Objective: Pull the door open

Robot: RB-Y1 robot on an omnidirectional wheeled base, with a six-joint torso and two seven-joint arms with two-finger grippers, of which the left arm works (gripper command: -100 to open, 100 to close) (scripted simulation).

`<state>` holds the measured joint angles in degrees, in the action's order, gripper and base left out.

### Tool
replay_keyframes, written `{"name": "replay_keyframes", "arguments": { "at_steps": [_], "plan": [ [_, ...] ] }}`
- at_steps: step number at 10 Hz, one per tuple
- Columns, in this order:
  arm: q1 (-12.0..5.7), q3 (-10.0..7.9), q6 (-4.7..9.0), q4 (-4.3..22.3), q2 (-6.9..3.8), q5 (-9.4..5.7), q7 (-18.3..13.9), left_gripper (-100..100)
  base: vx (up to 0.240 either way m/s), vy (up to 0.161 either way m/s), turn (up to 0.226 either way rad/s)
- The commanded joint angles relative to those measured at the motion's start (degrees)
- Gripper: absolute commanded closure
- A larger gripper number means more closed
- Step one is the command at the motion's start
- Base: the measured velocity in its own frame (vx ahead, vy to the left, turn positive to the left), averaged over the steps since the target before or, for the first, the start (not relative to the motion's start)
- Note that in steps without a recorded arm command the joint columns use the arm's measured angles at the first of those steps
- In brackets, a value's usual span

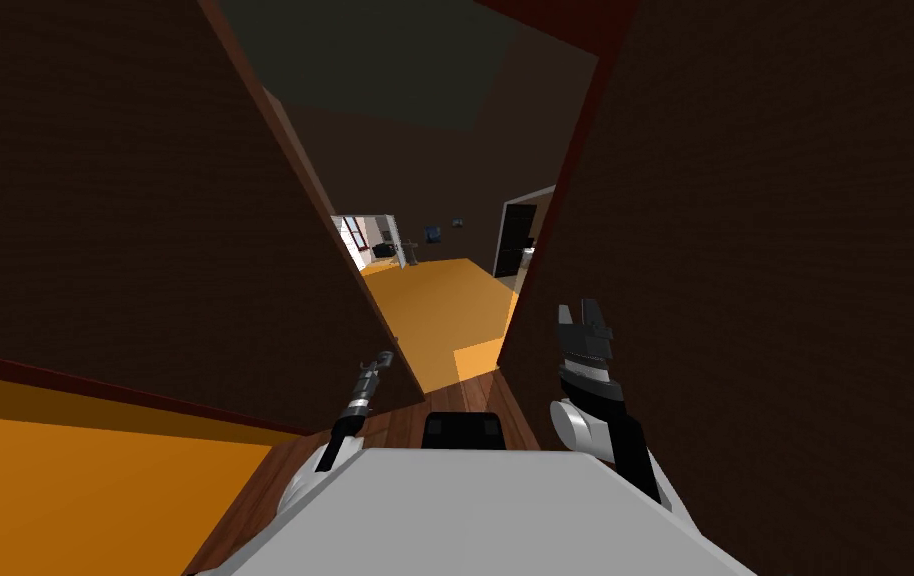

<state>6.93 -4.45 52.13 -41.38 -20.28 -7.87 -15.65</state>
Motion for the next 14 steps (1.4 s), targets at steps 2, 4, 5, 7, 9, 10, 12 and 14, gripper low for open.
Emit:
{"name": "replay_keyframes", "arguments": {
  "at_steps": [2,4,5,7,9,10,12,14],
  "plan": [
    [1.79,1.45,1.93,-0.1,-0.96,0.67,-1.6,100,-0.205,0.043,-0.142],
    [2.95,2.46,3.36,-0.3,-1.8,1.14,-2.8,100,-0.219,0.057,-0.145],
    [3.45,2.9,3.98,-0.4,-2.16,1.34,-3.4,100,-0.194,0.032,-0.135],
    [3.79,3.04,3.68,-0.7,-2.31,1.41,-3.4,100,-0.137,0.022,-0.082],
    [5.51,4.04,6.35,-0.3,-3.19,1.9,-4.6,100,-0.186,0.035,-0.16],
    [5.84,4.22,6.92,-0.2,-3.39,1.98,-4.9,100,-0.199,0.047,-0.121],
    [6.87,4.79,8.72,0.1,-4.02,2.26,-5.6,100,-0.16,0.033,-0.098],
    [7.87,5.35,10.46,0.4,-4.63,2.53,-6.3,100,-0.123,0.031,-0.097]
  ]
}}
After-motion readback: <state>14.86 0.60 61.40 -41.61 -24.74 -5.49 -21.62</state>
